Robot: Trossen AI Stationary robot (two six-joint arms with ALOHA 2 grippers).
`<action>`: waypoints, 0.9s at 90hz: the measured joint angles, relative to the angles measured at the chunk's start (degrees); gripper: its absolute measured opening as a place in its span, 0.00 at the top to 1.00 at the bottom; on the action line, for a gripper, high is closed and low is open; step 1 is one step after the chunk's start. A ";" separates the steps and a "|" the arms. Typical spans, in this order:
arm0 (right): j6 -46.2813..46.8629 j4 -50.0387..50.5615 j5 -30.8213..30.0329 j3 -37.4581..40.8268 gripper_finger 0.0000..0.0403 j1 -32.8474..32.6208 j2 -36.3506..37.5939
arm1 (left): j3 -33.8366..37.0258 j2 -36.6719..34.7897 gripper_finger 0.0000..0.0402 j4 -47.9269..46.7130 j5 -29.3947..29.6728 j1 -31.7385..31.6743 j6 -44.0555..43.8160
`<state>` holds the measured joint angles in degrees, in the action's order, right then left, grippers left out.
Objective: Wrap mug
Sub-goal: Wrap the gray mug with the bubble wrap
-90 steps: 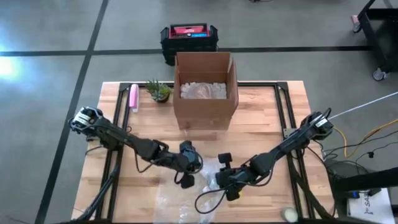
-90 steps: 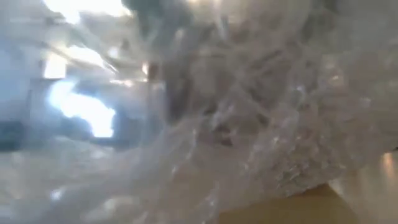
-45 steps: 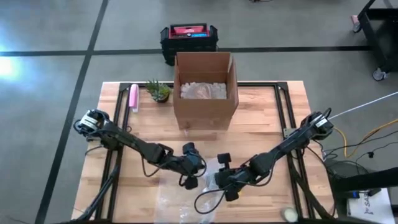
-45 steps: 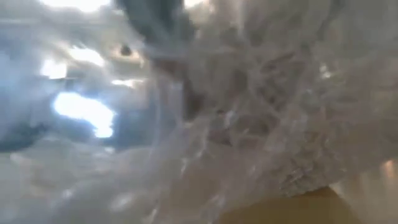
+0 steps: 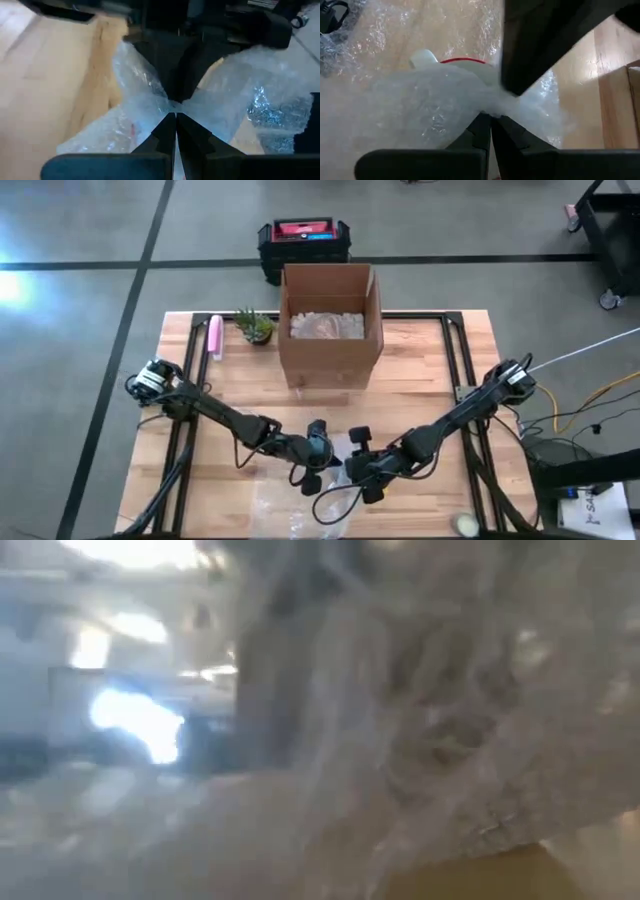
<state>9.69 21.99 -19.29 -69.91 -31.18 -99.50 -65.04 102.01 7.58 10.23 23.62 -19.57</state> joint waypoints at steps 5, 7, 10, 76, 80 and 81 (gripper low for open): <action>0.02 0.01 0.02 0.00 1.00 0.00 0.00 | 0.01 0.35 1.00 0.12 -0.36 0.00 -0.21; 0.02 0.01 0.00 0.00 1.00 0.00 0.00 | 0.01 0.43 1.00 0.12 -0.34 0.00 -0.24; 0.02 -0.01 0.00 0.00 1.00 0.00 0.00 | 0.00 0.49 1.00 0.15 -0.34 0.00 -0.31; 0.92 12.31 -0.04 -7.81 1.00 -0.04 1.11 | -0.01 1.41 1.00 1.04 -0.36 -0.04 -0.87; 0.92 14.09 -0.20 -8.78 1.00 -0.04 1.14 | 0.01 1.66 1.00 1.00 -0.36 -0.04 -0.87; 0.92 14.42 -0.20 -9.00 1.00 -0.04 1.14 | 0.01 1.72 1.00 1.01 -0.36 -0.04 -0.87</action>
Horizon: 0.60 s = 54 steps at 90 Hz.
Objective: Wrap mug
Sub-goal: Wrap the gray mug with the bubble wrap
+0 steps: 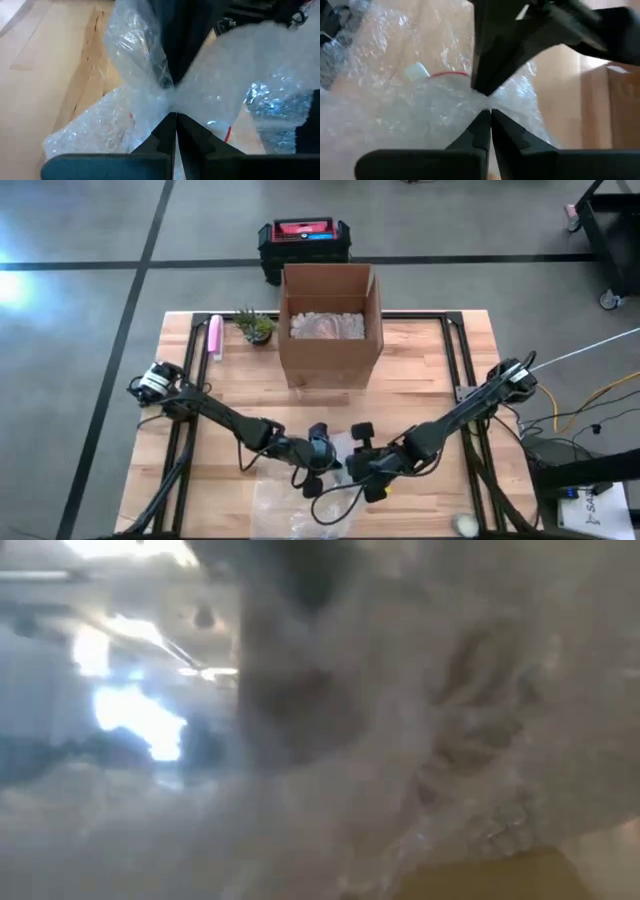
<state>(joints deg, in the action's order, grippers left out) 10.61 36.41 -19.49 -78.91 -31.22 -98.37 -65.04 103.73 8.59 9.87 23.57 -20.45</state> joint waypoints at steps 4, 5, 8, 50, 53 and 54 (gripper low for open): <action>0.00 0.80 0.01 -0.77 1.00 0.00 0.01 | 0.00 0.20 1.00 0.01 0.00 0.00 0.00; 0.00 0.96 0.02 -0.94 1.00 0.00 0.03 | 0.00 0.25 1.00 0.01 0.00 0.00 -0.03; -0.02 1.83 0.13 -1.54 1.00 -0.02 0.05 | 0.00 0.41 1.00 0.04 0.02 0.00 -0.20; 2.45 -0.89 6.34 -1.75 1.00 -0.36 -1.71 | 0.00 0.54 1.00 -0.10 0.02 -0.07 -1.07; 2.45 -1.65 6.25 -0.93 1.00 0.00 -2.55 | 0.00 0.54 1.00 -0.08 0.04 -0.07 -1.07; 2.46 -1.89 6.23 -0.68 1.00 0.12 -2.83 | 0.00 0.54 1.00 -0.10 0.04 -0.07 -1.07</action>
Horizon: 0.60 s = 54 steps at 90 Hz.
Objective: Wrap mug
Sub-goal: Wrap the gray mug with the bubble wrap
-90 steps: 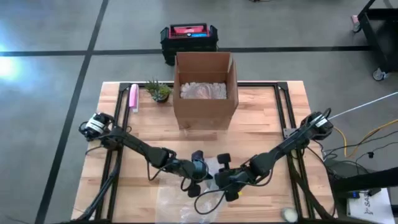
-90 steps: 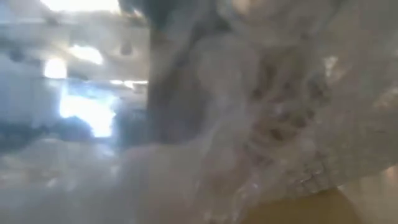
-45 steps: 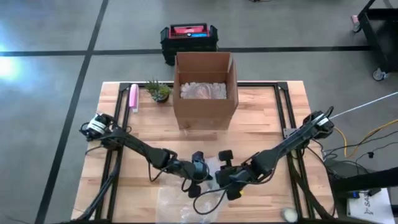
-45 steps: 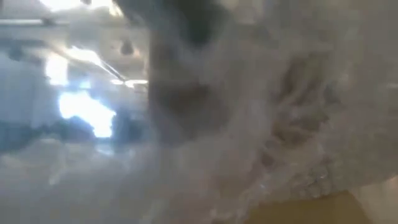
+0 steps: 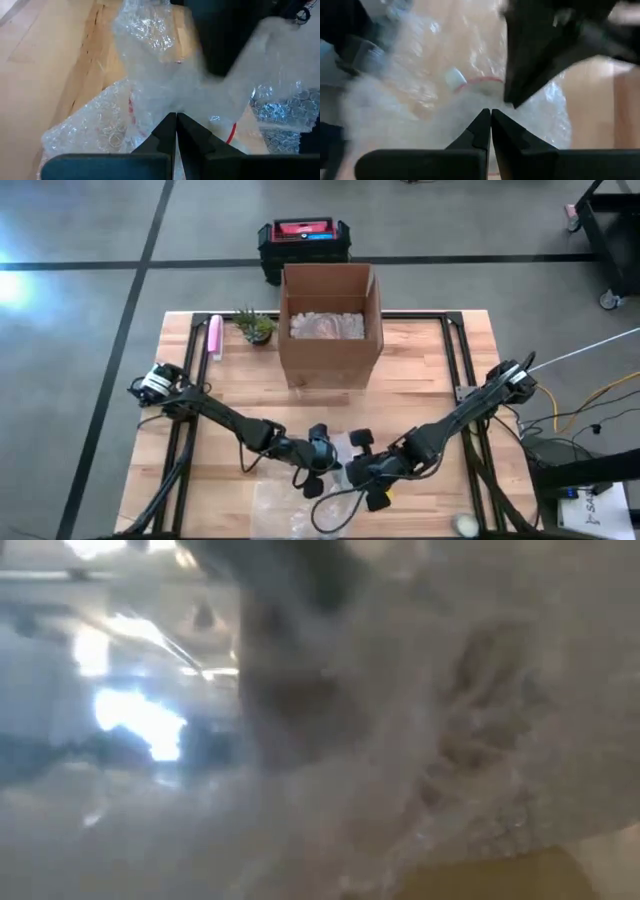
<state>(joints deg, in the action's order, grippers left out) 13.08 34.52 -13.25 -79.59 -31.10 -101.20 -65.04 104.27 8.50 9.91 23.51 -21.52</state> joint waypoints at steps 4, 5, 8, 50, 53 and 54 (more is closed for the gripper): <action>0.49 -0.47 0.00 0.93 1.00 0.36 -1.17 | 0.00 0.00 1.00 -0.03 0.00 0.00 0.00; 0.62 -0.45 0.01 1.13 1.00 0.47 -1.45 | 0.00 0.00 1.00 -0.04 0.01 0.00 0.00; 1.08 -0.46 -0.01 1.61 1.00 0.73 -2.15 | 0.00 -0.01 1.00 -0.04 0.00 0.00 0.00; 2.39 -1.05 0.19 3.21 1.00 0.99 -3.66 | 0.04 -7.06 1.00 -2.46 0.00 0.46 -0.03; 2.39 -1.06 0.21 3.21 1.00 0.99 -3.66 | 0.04 -7.92 1.00 -3.71 0.00 0.57 -0.09; 2.40 -1.05 0.20 3.23 1.00 0.99 -3.66 | 0.04 -8.19 1.00 -4.22 0.00 0.62 -0.13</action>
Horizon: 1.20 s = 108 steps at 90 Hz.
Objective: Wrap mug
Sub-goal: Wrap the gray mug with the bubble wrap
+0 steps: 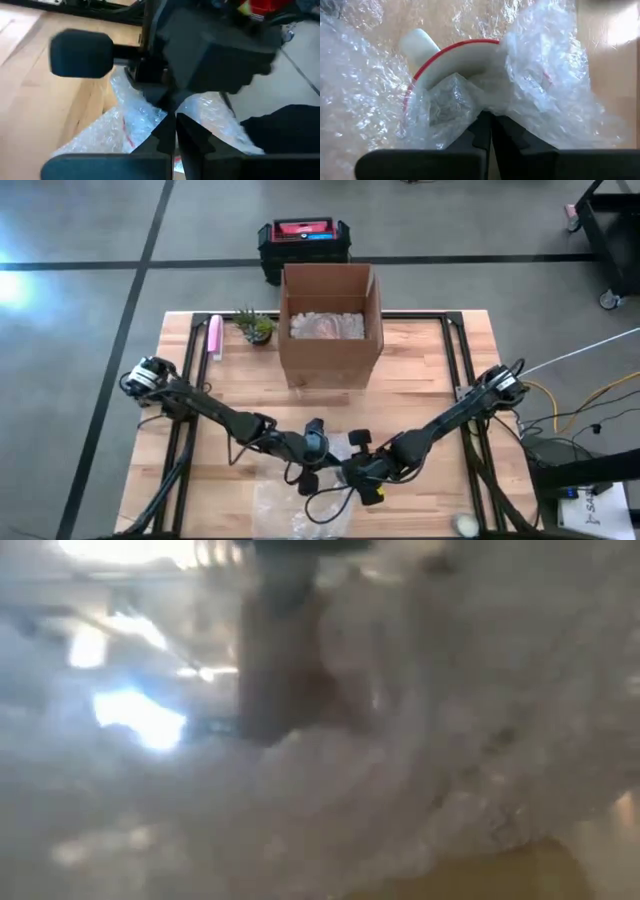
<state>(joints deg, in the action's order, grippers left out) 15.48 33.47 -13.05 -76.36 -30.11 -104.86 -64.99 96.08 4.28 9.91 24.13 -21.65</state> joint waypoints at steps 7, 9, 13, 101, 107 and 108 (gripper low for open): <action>-0.01 0.00 0.01 0.01 1.00 0.02 0.00 | 0.00 -1.69 1.00 -5.02 0.04 0.27 -0.64; -0.01 -0.02 0.02 0.01 1.00 0.02 0.00 | 0.00 -2.04 1.00 -6.48 0.09 0.36 -1.12; 0.00 0.01 0.00 0.03 1.00 0.02 0.00 | 0.00 -2.64 1.00 -10.16 0.14 0.49 -2.08; -1.17 2.96 1.71 -5.49 1.00 -0.29 1.46 | 2.60 8.63 1.00 7.56 1.07 -0.57 -0.99; -1.52 6.89 2.60 -8.38 1.00 -0.35 2.22 | 2.64 8.50 1.00 7.80 1.07 -0.62 -0.67; -1.55 7.70 2.62 -8.76 1.00 -0.35 2.30 | 2.65 8.50 1.00 7.81 1.07 -0.62 -0.56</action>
<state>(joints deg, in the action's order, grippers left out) 13.93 41.17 -10.44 -85.12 -30.46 -102.56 -62.34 104.57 12.08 10.98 23.51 -22.21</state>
